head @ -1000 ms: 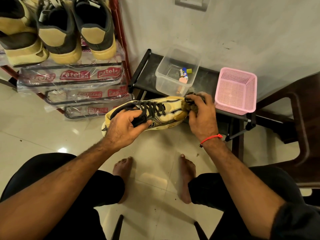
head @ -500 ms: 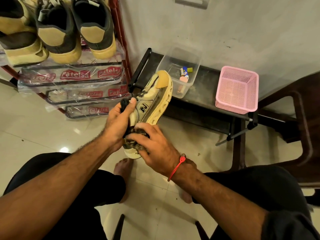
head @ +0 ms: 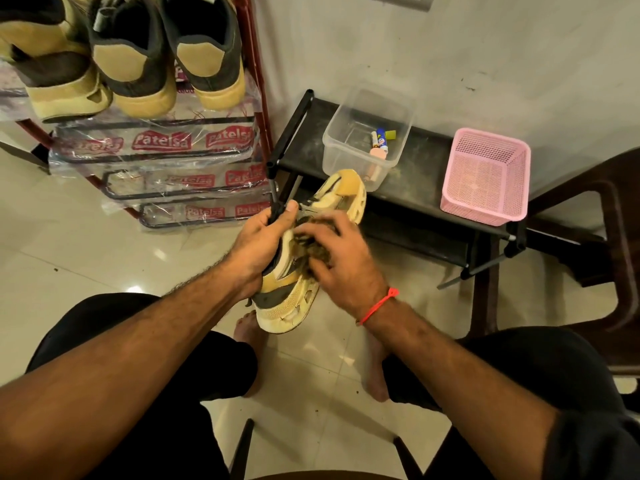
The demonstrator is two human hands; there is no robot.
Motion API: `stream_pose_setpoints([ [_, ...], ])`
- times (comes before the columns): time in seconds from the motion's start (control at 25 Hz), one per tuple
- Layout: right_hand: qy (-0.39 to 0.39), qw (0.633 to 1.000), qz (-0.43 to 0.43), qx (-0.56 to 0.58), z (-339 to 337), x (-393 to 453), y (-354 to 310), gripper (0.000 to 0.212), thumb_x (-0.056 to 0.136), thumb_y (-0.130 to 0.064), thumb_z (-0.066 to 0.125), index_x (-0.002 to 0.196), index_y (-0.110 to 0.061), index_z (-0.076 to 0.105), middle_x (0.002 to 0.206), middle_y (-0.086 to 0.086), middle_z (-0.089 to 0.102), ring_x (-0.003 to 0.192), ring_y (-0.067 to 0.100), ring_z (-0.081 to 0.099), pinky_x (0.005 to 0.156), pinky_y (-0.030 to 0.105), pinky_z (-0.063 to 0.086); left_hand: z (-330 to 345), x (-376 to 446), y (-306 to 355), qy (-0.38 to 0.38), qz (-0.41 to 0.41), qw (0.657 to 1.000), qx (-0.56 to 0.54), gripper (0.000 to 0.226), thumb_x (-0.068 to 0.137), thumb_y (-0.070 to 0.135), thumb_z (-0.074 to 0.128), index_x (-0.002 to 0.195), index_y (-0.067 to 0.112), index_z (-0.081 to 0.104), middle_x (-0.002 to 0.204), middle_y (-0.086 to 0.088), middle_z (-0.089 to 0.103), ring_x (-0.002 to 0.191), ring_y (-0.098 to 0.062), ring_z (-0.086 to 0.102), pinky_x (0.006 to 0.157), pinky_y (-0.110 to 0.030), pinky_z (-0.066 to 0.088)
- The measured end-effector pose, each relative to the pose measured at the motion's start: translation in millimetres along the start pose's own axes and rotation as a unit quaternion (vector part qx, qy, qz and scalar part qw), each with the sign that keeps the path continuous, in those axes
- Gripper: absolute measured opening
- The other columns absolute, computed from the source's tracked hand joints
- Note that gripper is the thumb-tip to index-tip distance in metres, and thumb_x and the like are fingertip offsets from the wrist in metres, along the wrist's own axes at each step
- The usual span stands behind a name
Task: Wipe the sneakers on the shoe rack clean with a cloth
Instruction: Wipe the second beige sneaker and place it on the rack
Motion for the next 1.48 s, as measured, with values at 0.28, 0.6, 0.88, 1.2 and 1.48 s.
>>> stream_pose_setpoints([
  [0.28,0.006,0.997,-0.063,-0.043,-7,6,-4,0.041,0.082,-0.009,0.062,0.122,-0.014,0.065,0.130,0.014,0.051,0.120,0.030,0.049,0.102,0.037,0.048,2,1,4,-0.033,-0.005,0.999,-0.012,0.030,0.102,0.036,0.056,0.113,0.011,0.067,0.099,-0.009,0.075,0.085,-0.018,0.073,0.074,-0.031,0.060],
  [0.6,0.130,0.977,0.158,-0.066,-59,30,81,0.042,0.085,0.002,0.063,0.124,-0.012,0.065,0.130,0.016,0.048,0.126,0.032,0.046,0.107,0.045,0.047,11,-3,0,-0.055,-0.004,0.997,0.045,0.036,0.085,0.041,0.065,0.109,0.015,0.069,0.101,-0.010,0.078,0.085,-0.019,0.073,0.083,-0.033,0.058],
  [0.88,0.033,0.974,0.119,0.189,-1,11,24,0.043,0.084,-0.002,0.067,0.116,-0.029,0.069,0.125,-0.001,0.060,0.118,0.016,0.057,0.107,0.039,0.046,-8,10,7,-0.008,-0.080,0.994,-0.078,0.049,0.100,0.050,0.054,0.130,0.012,0.063,0.120,-0.015,0.073,0.111,-0.030,0.071,0.098,-0.047,0.056],
  [1.2,0.100,0.780,0.337,0.518,2,5,41,0.032,0.089,0.002,0.065,0.111,-0.020,0.070,0.113,0.013,0.072,0.098,0.027,0.070,0.078,0.046,0.061,-2,-3,31,-0.132,0.094,0.808,0.567,0.051,0.096,0.063,0.037,0.105,0.016,0.056,0.095,-0.002,0.066,0.084,-0.016,0.065,0.070,-0.029,0.055],
  [1.48,0.015,0.969,0.143,0.198,-17,17,21,0.035,0.086,-0.011,0.069,0.118,-0.025,0.068,0.118,0.000,0.063,0.112,0.016,0.062,0.103,0.040,0.049,-10,8,7,-0.054,0.072,0.948,0.306,0.034,0.106,0.037,0.047,0.113,0.007,0.061,0.096,-0.011,0.068,0.084,-0.019,0.060,0.073,-0.043,0.051],
])
Point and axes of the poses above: each hand's wrist, its own x-axis towards the middle knuckle, its own z-axis out of the palm, y = z × x, the point moved 3 cm from there along x, towards the middle knuckle
